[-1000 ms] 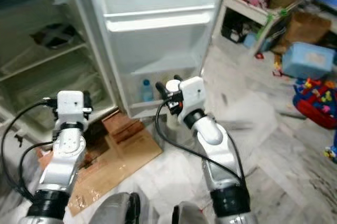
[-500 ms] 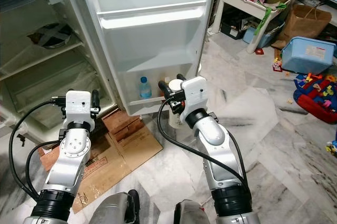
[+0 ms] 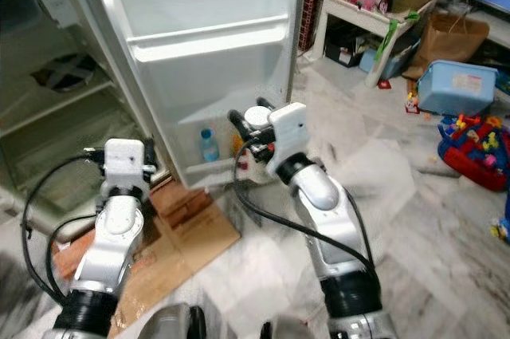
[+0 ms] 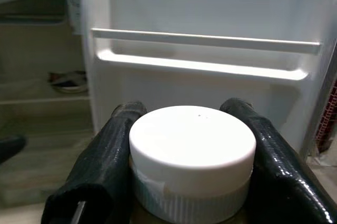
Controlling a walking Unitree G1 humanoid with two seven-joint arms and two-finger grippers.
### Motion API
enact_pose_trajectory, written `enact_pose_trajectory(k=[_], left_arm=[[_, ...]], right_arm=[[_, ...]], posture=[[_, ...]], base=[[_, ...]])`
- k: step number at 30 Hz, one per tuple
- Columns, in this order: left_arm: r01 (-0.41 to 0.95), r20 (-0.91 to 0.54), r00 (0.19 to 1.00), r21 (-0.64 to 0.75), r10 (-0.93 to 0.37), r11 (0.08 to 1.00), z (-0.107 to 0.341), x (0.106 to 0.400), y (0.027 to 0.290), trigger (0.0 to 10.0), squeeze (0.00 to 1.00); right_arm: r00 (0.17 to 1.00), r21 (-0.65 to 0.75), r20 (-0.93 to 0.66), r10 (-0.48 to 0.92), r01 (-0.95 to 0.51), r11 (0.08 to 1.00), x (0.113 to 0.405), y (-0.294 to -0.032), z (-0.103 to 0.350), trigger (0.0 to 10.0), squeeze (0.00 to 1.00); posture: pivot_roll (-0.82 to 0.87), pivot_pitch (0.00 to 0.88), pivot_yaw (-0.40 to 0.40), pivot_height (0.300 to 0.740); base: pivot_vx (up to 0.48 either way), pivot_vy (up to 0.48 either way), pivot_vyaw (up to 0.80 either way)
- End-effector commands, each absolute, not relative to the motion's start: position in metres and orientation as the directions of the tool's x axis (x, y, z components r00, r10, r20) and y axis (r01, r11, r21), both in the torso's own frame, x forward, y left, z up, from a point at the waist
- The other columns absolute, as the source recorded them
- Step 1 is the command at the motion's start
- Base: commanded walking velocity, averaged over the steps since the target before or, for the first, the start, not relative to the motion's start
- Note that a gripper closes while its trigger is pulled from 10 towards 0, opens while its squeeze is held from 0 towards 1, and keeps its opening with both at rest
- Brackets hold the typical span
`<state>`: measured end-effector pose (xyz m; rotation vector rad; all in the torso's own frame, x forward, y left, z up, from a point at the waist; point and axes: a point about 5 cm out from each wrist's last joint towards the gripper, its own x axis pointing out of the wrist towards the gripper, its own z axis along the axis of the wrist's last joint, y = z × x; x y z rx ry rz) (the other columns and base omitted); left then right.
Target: Restocking fridge
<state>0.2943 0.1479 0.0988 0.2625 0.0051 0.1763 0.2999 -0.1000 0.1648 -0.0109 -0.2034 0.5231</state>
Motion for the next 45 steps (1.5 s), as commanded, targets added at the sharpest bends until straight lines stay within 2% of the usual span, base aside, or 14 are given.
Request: enact_pose_trajectory(k=[1, 10, 15, 19, 26, 32, 39, 40, 41, 45], left_arm=[[-0.207, 0.009, 0.977, 0.281, 0.213, 0.937, 0.096, 0.293, 0.158, 10.0, 0.0], [-0.227, 0.009, 0.972, 0.293, 0.235, 0.929, 0.095, 0.292, 0.162, 10.0, 0.0], [-0.252, 0.005, 0.965, 0.305, 0.263, 0.918, 0.095, 0.291, 0.167, 10.0, 0.0], [-0.324, -0.005, 0.939, 0.325, 0.345, 0.888, 0.093, 0.29, 0.175, 10.0, 0.0], [-0.325, -0.037, 0.935, 0.309, 0.353, 0.894, 0.09, 0.288, 0.179, 10.0, 0.0], [-0.346, -0.059, 0.926, 0.267, 0.374, 0.899, 0.089, 0.285, 0.184, 10.0, 0.0], [-0.334, -0.054, 0.931, 0.277, 0.362, 0.901, 0.088, 0.283, 0.183, 10.0, 0.0], [-0.329, -0.045, 0.933, 0.285, 0.356, 0.9, 0.09, 0.283, 0.182, 10.0, 0.0], [-0.327, -0.035, 0.936, 0.278, 0.349, 0.903, 0.094, 0.284, 0.181, 10.0, 0.0], [-0.298, -0.009, 0.951, 0.25, 0.31, 0.921, 0.104, 0.277, 0.183, 10.0, 0.0]], right_arm=[[0.816, -0.074, 0.236, 0.527, -0.526, 0.847, 0.298, -0.091, 0.175, 10.0, 0.0], [0.75, -0.225, 0.22, 0.624, -0.583, 0.781, 0.292, -0.082, 0.174, 10.0, 0.0], [0.718, -0.236, 0.213, 0.662, -0.62, 0.748, 0.29, -0.078, 0.173, 10.0, 0.0], [0.669, -0.249, 0.216, 0.711, -0.666, 0.703, 0.287, -0.072, 0.177, 10.0, 0.0], [0.648, -0.244, 0.262, 0.715, -0.672, 0.699, 0.292, -0.068, 0.19, 10.0, 0.0], [0.74, -0.155, 0.231, 0.632, -0.613, 0.774, 0.295, -0.077, 0.18, 10.0, 0.0], [0.782, -0.136, 0.21, 0.586, -0.57, 0.81, 0.29, -0.084, 0.169, 10.0, 0.0], [0.795, -0.135, 0.205, 0.571, -0.555, 0.821, 0.291, -0.085, 0.168, 10.0, 0.0], [0.847, -0.123, 0.18, 0.5, -0.485, 0.866, 0.295, -0.094, 0.164, 10.0, 0.0], [0.884, -0.113, 0.171, 0.435, -0.422, 0.9, 0.294, -0.108, 0.163, 10.0, 0.0]], posture=[[-0.03, 0.104, 0.006, 0.74], [-0.03, 0.107, 0.009, 0.74], [-0.02, 0.109, 0.008, 0.74], [-0.02, 0.112, 0.01, 0.74], [-0.02, 0.11, 0.013, 0.74], [-0.01, 0.111, 0.013, 0.74], [-0.02, 0.11, 0.02, 0.74], [-0.01, 0.111, 0.021, 0.74], [-0.01, 0.114, 0.021, 0.74], [0.0, 0.119, 0.018, 0.74]], base=[[0.244, -0.409, 0.0], [0.279, -0.386, 0.0], [0.283, -0.337, 0.0], [0.0, -0.061, 0.0], [0.0, 0.0, 0.0], [0.0, 0.296, 0.0], [0.0, 0.477, 0.0], [0.0, 0.0, 0.0], [0.0, 0.0, 0.0], [0.0, 0.0, 0.0]])
